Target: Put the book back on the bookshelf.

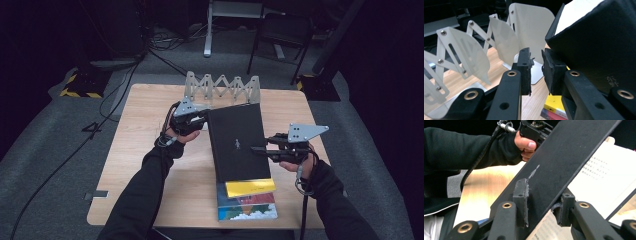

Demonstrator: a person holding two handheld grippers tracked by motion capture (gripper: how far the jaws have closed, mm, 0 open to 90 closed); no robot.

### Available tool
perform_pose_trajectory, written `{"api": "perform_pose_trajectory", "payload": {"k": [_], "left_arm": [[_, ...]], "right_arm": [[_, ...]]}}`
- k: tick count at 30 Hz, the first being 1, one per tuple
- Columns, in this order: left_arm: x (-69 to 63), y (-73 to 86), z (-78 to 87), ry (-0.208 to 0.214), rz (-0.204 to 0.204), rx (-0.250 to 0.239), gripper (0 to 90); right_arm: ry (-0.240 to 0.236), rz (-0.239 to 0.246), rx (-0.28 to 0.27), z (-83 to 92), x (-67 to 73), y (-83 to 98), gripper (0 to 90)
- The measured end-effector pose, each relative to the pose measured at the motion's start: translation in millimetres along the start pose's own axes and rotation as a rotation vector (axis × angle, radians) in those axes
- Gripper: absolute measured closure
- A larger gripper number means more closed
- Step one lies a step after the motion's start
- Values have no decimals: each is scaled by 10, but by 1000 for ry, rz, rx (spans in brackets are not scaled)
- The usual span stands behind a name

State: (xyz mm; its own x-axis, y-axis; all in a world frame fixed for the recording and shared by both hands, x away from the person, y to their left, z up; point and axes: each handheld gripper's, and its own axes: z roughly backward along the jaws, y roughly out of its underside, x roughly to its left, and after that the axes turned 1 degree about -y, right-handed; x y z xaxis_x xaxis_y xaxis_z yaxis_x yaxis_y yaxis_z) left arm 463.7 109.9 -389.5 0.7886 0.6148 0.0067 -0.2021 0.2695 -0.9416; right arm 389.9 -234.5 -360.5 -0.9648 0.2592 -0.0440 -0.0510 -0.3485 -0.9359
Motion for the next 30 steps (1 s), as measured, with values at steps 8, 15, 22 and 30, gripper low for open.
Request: {"api": "perform_pose_trajectory", "payload": {"k": [8, 15, 22, 30], "left_arm": [[-90, -63, 69, 8, -2, -27, 754], [-276, -63, 210, -95, -49, -27, 603], [-459, 150, 351, -72, -82, 53, 487], [-683, 450, 460, 97, -48, 172, 300]], "right_arm": [[17, 14, -25, 81, 105, 72, 687], [22, 43, -89, 139, 214, 193, 714], [40, 68, -107, 173, 301, 239, 717], [46, 84, -113, 196, 347, 270, 719]]}}
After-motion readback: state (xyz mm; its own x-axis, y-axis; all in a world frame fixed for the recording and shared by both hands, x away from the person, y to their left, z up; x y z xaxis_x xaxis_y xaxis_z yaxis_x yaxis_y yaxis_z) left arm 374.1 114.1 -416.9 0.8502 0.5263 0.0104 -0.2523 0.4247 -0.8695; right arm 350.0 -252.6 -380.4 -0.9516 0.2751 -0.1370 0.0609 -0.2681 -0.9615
